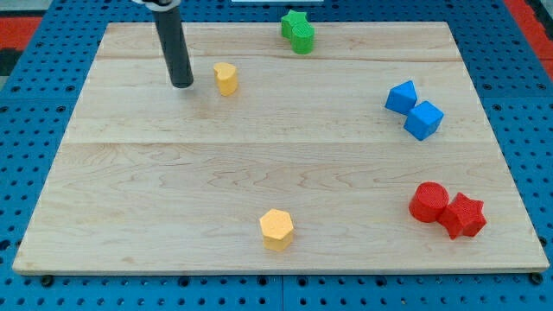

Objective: Push the yellow heart into the yellow hexagon to the bottom center of the board

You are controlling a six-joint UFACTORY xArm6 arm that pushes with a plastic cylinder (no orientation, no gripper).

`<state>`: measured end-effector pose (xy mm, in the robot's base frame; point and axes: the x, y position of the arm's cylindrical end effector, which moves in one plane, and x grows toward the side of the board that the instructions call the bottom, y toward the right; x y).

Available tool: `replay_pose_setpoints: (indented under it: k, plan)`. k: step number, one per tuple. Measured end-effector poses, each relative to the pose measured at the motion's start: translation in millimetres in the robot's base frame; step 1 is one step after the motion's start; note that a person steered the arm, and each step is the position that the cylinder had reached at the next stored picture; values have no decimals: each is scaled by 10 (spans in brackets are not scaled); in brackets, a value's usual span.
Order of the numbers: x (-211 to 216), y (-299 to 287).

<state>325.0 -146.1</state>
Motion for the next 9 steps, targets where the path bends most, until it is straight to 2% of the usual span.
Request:
replay_pose_setpoints:
  k: [1, 2, 6, 7, 8, 9]
  plan:
    - [-359, 250]
    - [-346, 625]
    - [1107, 1267]
    - [1212, 1143]
    - [587, 1330]
    - [613, 747]
